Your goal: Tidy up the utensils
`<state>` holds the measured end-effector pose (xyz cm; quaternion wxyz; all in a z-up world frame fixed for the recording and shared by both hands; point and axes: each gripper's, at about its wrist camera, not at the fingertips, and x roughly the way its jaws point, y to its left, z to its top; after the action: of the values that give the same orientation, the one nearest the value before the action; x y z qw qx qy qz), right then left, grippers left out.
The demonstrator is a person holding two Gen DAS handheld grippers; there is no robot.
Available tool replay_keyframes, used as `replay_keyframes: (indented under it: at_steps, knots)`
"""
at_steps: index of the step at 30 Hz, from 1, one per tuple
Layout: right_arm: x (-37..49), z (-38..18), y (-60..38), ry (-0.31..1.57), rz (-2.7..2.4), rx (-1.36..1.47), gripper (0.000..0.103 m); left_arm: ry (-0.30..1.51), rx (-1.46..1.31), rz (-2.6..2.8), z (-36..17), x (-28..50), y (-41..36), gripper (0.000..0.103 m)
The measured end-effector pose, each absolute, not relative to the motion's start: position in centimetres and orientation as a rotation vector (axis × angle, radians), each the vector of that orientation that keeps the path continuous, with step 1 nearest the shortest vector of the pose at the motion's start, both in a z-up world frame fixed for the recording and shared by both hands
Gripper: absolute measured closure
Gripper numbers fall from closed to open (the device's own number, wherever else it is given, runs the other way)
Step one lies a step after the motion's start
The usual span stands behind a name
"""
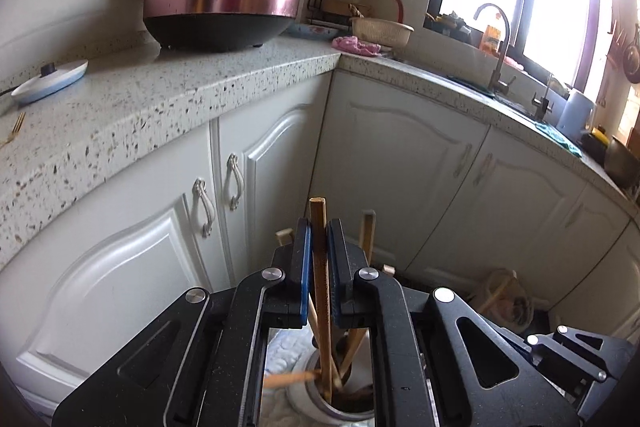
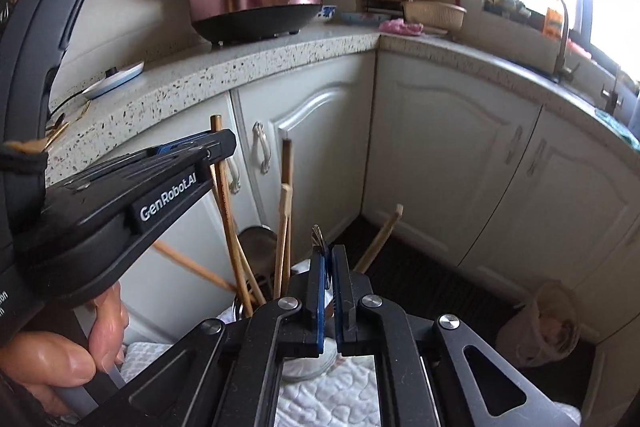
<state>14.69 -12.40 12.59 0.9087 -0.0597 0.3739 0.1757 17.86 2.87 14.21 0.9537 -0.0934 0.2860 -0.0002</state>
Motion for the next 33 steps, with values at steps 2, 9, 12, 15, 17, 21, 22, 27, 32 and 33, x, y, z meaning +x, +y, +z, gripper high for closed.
replay_keyframes:
  at_steps: [2,9,12,15,17,21,22,27,32,33]
  knots:
    - [14.5,12.6,-12.7,0.787,0.371,-0.101,0.100,0.598,-0.198,-0.007,14.0,17.6,2.9,0.097]
    - [12.7,13.2,-14.8,0.796,0.386,-0.010,0.073,0.657,-0.215,-0.021,13.9,16.1,3.2,0.087]
    - [11.6,13.5,-15.6,0.793,0.381,0.004,0.073,0.658,-0.228,-0.022,14.1,15.2,3.6,0.053]
    - [10.3,13.5,-16.1,0.788,0.375,0.005,0.073,0.664,-0.234,-0.021,14.2,13.8,4.0,0.052]
    - [9.4,13.1,-16.4,0.789,0.356,-0.003,0.072,0.675,-0.228,-0.019,14.1,13.3,4.1,0.051]
    - [8.2,12.5,-16.5,0.788,0.334,-0.002,0.066,0.695,-0.210,-0.005,13.7,11.8,4.0,0.051]
    - [8.0,12.3,-16.5,0.788,0.326,-0.003,0.064,0.700,-0.208,-0.002,13.5,11.4,4.0,0.051]
    - [7.1,11.5,-16.3,0.797,0.285,-0.012,0.061,0.717,-0.176,0.011,12.6,9.6,3.5,0.051]
    - [6.7,10.8,-15.8,0.815,0.258,-0.026,0.061,0.725,-0.163,0.022,12.1,8.3,3.3,0.051]
    - [6.6,10.8,-15.8,0.816,0.255,-0.026,0.061,0.726,-0.161,0.023,12.0,8.1,3.3,0.051]
